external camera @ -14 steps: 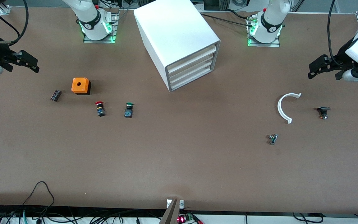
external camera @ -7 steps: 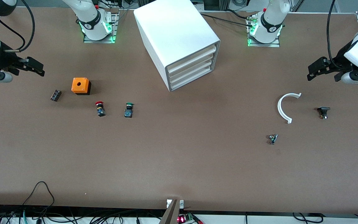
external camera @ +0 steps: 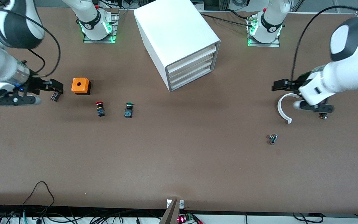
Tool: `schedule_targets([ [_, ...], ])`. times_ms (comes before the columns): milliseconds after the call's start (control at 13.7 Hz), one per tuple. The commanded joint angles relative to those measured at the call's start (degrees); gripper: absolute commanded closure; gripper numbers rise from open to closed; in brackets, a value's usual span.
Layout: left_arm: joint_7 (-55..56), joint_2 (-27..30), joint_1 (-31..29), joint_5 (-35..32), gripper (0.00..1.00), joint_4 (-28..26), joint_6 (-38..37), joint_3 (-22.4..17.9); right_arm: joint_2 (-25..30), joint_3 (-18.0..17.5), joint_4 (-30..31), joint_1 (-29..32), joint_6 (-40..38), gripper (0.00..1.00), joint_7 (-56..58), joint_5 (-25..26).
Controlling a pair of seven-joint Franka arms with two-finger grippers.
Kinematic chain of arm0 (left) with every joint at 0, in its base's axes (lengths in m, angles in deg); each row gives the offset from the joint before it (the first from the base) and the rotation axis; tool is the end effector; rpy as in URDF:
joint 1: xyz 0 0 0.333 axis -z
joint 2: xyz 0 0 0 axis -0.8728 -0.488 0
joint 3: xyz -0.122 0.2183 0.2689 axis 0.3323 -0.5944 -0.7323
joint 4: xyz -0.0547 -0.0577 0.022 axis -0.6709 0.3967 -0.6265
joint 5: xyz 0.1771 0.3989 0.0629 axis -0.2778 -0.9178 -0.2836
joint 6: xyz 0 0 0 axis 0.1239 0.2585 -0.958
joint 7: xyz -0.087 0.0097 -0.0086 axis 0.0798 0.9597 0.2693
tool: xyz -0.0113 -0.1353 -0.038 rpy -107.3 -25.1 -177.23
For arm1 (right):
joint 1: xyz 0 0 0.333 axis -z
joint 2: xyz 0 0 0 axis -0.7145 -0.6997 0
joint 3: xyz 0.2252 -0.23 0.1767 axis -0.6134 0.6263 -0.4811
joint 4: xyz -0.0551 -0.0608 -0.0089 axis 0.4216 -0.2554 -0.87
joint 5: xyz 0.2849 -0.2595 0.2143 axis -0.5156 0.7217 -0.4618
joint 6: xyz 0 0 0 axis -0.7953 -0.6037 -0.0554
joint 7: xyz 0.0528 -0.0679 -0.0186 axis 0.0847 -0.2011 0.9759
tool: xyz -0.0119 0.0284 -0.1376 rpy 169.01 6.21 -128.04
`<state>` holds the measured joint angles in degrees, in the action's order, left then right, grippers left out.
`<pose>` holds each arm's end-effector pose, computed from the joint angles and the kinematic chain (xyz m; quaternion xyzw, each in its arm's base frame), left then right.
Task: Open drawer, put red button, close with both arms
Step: 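Reach the right gripper to the red button while the left gripper reaches the drawer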
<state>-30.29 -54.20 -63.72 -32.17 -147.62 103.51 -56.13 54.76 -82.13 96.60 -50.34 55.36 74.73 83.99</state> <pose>0.6178 -0.1252 0.4541 0.9701 -0.0210 -0.1710 0.1710 0.6304 0.0401 0.4618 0.9981 0.0363 -0.0464 0.0160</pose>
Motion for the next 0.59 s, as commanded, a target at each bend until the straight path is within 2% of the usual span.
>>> schedule_targets([
  [0,-1.52,-1.47,-0.06,15.04,0.0,-10.14,7.67,4.66,-4.84,0.14,-0.45,-0.53,2.74,0.0,0.6,-0.84],
  [73,-1.52,-2.08,0.03,19.0,0.0,-13.05,12.15,7.9,-5.9,-0.65,0.25,-0.54,4.67,0.0,0.6,-0.84],
  [220,-1.52,-3.48,0.12,22.72,0.0,-16.49,18.23,14.15,-9.06,-1.96,2.71,-0.54,10.02,0.0,0.6,-0.84],
  [366,-2.56,-4.72,0.99,26.75,0.0,-20.96,23.51,17.5,-11.52,-3.64,4.73,-0.62,14.87,0.0,0.69,-0.84],
  [512,-8.87,-6.21,1.53,32.81,0.0,-24.83,26.77,19.01,-13.64,-4.69,6.75,-0.62,19.26,0.0,1.39,-0.75],
])
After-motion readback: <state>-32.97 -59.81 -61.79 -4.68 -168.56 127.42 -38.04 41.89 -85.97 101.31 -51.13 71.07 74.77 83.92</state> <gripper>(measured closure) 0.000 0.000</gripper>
